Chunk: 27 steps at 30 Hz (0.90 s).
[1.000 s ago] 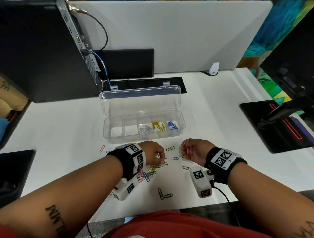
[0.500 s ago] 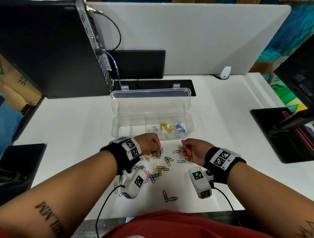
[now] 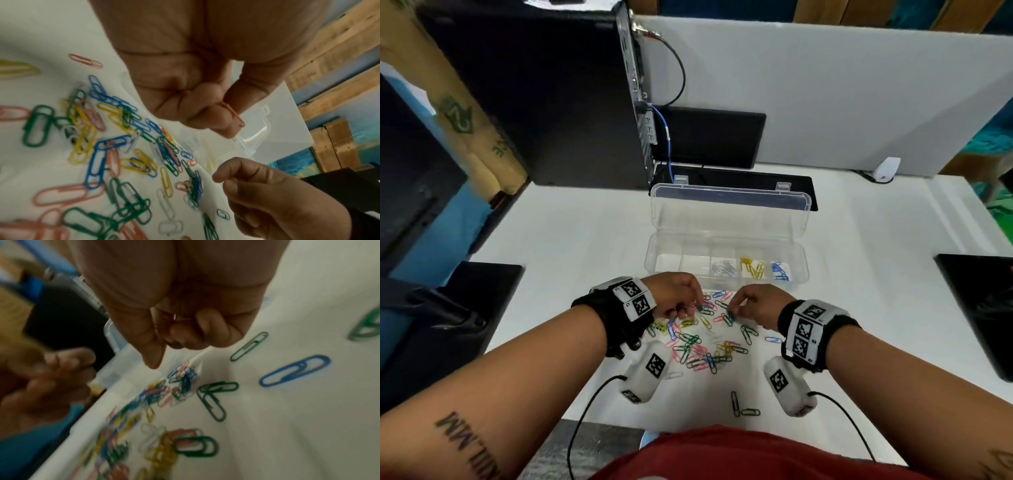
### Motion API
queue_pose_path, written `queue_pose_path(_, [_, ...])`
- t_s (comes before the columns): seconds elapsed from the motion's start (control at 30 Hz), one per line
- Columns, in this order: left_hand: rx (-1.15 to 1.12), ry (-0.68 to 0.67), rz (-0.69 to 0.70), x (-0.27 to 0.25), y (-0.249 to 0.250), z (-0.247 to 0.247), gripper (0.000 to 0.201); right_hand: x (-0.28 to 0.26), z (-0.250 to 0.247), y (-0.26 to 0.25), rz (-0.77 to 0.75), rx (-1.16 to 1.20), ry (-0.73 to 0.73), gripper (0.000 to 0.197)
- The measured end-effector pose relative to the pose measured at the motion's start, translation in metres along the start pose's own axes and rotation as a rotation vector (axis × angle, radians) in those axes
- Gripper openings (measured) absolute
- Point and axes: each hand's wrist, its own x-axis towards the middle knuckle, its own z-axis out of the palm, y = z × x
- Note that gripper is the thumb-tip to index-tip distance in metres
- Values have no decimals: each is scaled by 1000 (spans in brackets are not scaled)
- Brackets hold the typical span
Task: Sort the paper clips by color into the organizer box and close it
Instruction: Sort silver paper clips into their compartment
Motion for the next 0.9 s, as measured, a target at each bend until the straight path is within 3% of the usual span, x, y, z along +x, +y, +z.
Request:
queue_pose_path(0.1, [-133,-24,-45,-5,-6,-5,38,5,7,-8,-65,-200,-33,12])
queue_pose_path(0.2, [-260,-76,-62,-9,-12,-9,32,11,15,-13,-65,-387,-73,23])
queue_pose_path(0.27, [-248,-72,-98,-10,-14,-9,30,14,19,-14,-70,-454,-62,20])
queue_pose_path(0.33, [-89,-21,-83,-10,-15,-8,25,15,23,-14,-74,-499,-56,12])
queue_pose_path(0.43, [412,3,49,-9,-16,-6,11,16,24,-13,-80,-524,-54,10])
queue_pose_path(0.47, [531,0,87,-10,-16,-4,7,15,22,-12,-80,-505,-62,13])
queue_pose_path(0.57, [764,-9,147,-10,-15,4,22,12,16,-7,-60,-355,-84,12])
queue_pose_path(0.67, [986,-46,205,-5,-16,15,27,6,9,0,-60,-212,10,7])
queue_pose_path(0.77, [1092,-40,252,0,-21,22,24,4,1,8,-38,-27,85,13])
queue_pose_path(0.9, [1183,-59,282,3,-26,28,30,-2,-8,18,137,259,52,24])
